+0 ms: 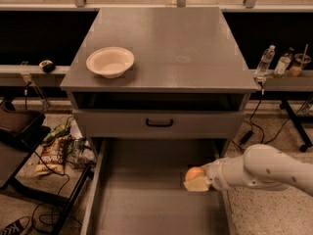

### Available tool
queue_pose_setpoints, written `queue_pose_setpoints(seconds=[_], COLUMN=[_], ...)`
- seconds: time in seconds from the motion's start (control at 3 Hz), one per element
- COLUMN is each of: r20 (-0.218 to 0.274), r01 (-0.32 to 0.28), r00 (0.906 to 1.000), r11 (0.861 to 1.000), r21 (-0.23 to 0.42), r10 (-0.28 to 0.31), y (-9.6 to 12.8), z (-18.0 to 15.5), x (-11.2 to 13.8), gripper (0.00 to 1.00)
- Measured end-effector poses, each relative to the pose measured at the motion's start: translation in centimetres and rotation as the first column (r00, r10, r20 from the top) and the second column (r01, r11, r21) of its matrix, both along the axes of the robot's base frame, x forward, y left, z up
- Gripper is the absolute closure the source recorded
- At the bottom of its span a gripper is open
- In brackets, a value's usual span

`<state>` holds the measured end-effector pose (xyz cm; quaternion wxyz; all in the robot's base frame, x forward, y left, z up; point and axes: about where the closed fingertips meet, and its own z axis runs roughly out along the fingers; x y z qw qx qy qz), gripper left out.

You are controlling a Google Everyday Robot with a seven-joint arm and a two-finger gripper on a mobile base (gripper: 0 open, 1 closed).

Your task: Place orange into middle drawer

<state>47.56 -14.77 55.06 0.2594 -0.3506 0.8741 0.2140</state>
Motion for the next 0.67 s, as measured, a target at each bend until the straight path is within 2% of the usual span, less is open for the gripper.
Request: queue_pose_setpoints(seconds=[0.33, 0.67], r20=[-0.087, -0.154], r01=[-0.007, -0.015], r00=[0.9962, 0.9881], r11=[1.0, 1.0], r21=[0.0, -0.008], r10=[0.006, 0.013], y=[2.6, 4.8], z=[-6.3, -11.3], x=[0.3, 0.9], gripper=[1.0, 1.0])
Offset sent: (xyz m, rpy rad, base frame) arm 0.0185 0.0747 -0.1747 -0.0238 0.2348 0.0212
